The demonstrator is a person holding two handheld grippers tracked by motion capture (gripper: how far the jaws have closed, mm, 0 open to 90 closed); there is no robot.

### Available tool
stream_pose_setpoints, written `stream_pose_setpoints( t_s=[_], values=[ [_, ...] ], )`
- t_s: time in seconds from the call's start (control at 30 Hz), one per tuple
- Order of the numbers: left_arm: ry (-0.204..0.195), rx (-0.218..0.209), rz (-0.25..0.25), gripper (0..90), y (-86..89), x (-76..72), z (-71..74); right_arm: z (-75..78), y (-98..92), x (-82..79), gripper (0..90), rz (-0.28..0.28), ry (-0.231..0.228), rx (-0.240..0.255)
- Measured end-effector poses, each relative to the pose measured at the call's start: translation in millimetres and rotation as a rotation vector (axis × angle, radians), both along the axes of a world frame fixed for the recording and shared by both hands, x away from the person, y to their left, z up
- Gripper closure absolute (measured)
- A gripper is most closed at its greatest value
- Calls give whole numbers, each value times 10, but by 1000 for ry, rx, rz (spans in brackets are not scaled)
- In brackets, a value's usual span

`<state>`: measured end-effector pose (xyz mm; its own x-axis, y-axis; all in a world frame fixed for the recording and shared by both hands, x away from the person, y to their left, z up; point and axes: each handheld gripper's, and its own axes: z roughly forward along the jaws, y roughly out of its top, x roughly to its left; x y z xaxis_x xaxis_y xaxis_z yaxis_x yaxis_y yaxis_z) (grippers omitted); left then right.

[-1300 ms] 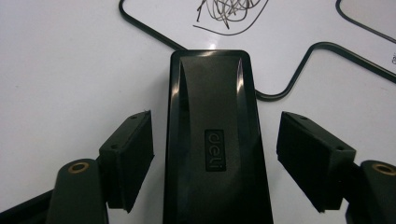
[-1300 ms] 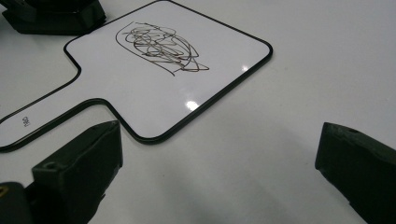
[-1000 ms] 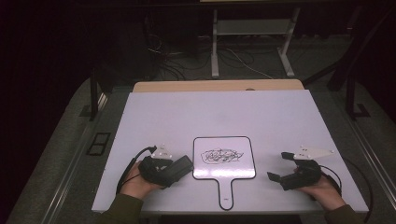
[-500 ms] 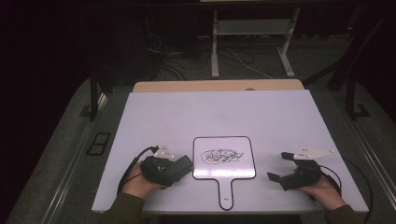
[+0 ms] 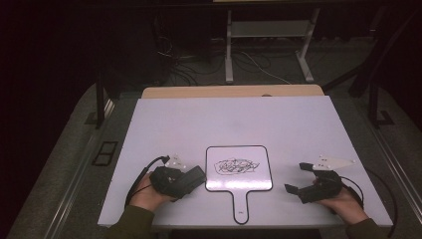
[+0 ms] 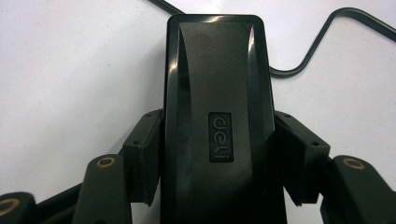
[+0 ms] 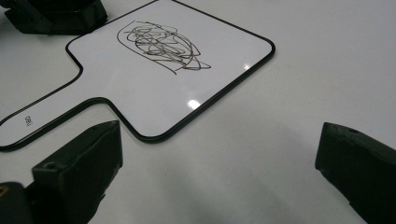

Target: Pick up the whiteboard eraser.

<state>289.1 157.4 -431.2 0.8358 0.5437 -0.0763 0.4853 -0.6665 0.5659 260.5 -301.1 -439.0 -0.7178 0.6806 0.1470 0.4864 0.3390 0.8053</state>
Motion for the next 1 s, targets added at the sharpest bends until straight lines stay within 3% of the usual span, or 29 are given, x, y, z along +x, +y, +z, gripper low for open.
stream_pose_setpoints(
  t_s=[0.33, 1.0],
  values=[
    [26, 14, 11, 390, -6, 10, 35, -1, -2, 0, 0, 1, 0, 1],
    [-29, -69, 37, 390, 53, -1, 198, -3, -2, -1, 0, 1, 3, 2]
  ],
)
